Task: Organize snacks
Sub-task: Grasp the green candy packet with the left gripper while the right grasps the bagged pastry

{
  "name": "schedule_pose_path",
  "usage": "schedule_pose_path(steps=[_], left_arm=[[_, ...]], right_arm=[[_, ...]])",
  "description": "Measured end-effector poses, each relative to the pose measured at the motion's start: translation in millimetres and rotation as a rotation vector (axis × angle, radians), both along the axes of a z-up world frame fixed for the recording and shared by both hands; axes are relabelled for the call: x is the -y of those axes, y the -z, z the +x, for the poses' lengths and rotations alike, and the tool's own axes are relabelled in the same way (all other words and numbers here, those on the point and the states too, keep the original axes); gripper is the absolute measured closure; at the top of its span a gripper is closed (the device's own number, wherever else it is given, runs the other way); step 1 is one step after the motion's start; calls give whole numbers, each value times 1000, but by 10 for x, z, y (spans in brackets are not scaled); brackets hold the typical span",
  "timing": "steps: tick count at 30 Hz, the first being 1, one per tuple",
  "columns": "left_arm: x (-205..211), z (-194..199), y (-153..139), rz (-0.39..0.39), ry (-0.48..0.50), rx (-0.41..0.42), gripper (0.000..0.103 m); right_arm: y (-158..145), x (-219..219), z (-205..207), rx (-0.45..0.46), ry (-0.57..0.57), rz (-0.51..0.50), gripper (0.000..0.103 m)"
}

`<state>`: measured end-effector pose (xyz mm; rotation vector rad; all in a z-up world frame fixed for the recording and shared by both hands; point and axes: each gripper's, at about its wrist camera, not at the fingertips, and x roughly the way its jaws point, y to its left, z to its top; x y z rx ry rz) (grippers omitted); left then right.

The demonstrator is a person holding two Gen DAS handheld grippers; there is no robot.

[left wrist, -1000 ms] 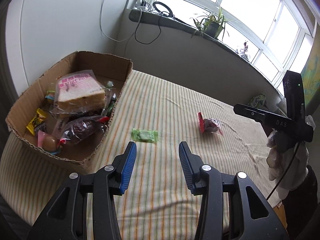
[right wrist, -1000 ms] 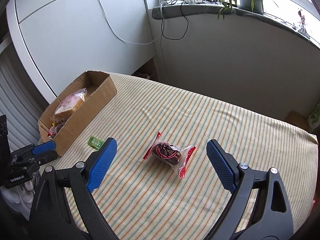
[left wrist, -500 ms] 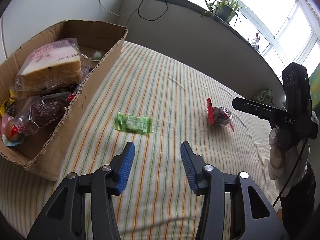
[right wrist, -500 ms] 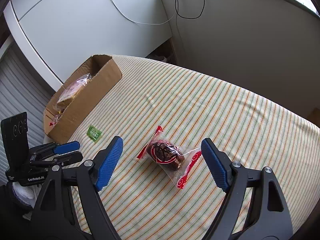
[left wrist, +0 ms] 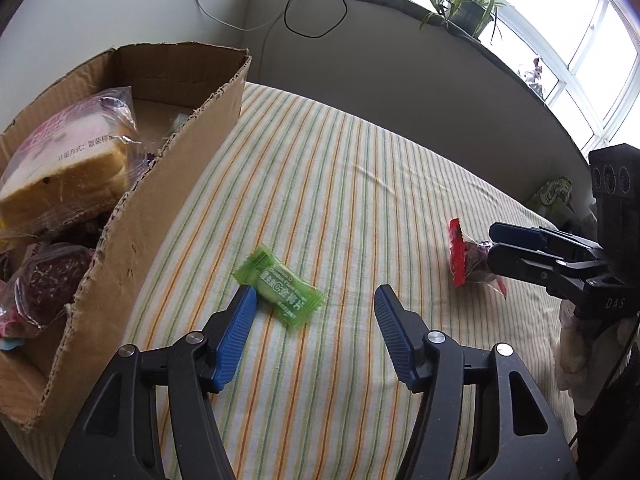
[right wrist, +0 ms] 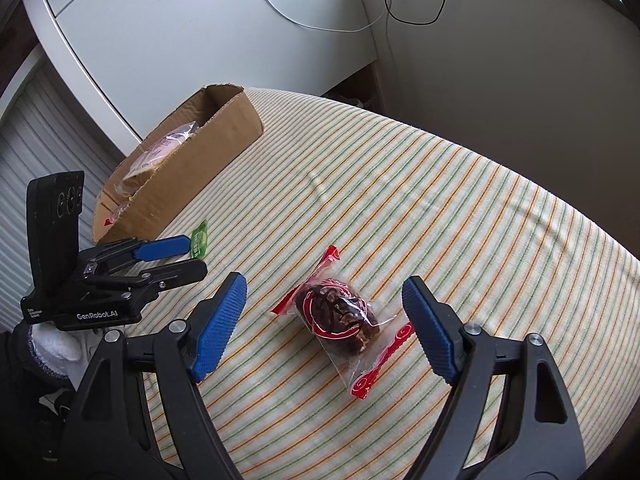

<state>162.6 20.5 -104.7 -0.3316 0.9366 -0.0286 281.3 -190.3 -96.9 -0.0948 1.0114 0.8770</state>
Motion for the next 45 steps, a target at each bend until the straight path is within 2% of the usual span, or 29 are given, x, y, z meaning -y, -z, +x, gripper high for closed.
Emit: schedule_pose_path(steps=[6,12,16,22,24,36,45], left_arm=[[97,42,16,86,38,5,43],[121,22,26,133,44,10,52],[151,-4,32,179,50,16,57],[139,-53,43,211,34,24,73],[126,-74,38,218,28,28,82],[147,-168,-57,200,49,52,83],[158,-410,-302,181,67,111,83]], right_arm=[[35,-72,-108,43,-47,-48,20],[186,-206,-174,91,-67,-169,44],[207,-234,-237,136,-54,-213,52],[207,-216,-288,163,-24,-250,61],[203,-221,-310,171,-11,-256,63],[91,-106,-429,191,57,-247,66],[-124,-60,-631,214,90,-232,66]])
